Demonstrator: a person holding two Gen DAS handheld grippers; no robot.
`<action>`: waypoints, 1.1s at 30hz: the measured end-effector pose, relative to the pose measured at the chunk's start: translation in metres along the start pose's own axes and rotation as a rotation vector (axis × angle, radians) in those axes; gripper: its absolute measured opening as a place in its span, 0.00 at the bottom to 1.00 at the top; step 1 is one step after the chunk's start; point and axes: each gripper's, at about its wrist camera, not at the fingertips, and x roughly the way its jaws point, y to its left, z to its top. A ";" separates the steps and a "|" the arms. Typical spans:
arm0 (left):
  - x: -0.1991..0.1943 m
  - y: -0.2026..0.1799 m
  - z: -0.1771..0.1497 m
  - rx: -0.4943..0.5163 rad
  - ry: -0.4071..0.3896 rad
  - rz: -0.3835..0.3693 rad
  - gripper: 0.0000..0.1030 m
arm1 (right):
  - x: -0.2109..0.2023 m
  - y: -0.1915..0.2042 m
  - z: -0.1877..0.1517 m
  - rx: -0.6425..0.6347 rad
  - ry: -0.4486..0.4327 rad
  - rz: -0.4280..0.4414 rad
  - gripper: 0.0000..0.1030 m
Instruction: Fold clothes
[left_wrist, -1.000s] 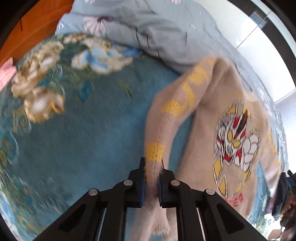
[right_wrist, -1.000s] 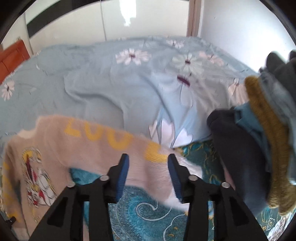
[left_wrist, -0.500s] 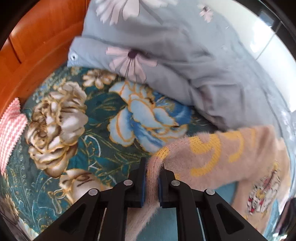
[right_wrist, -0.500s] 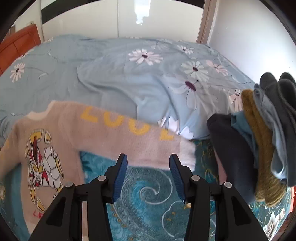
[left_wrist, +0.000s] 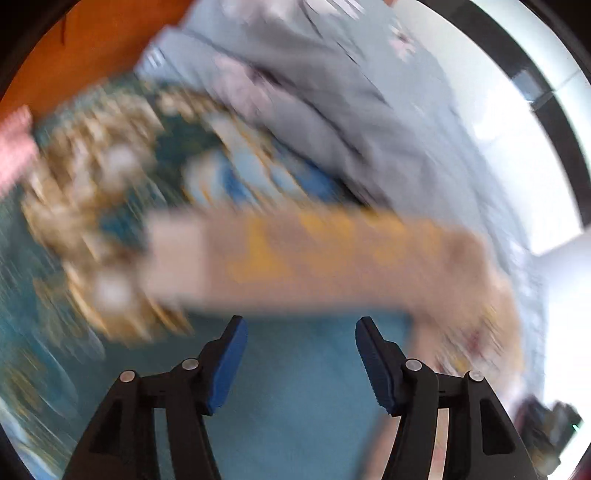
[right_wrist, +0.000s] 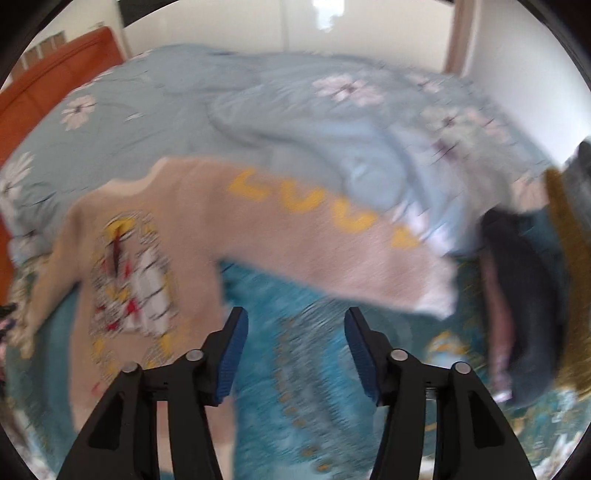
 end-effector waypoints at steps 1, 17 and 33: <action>0.005 -0.006 -0.016 0.009 0.032 -0.037 0.63 | 0.005 0.002 -0.006 0.002 0.023 0.034 0.55; 0.072 -0.060 -0.131 -0.025 0.303 -0.119 0.24 | 0.078 0.017 -0.083 0.263 0.294 0.360 0.37; -0.011 -0.053 -0.135 0.014 0.202 -0.065 0.11 | 0.014 0.037 -0.097 0.204 0.253 0.390 0.10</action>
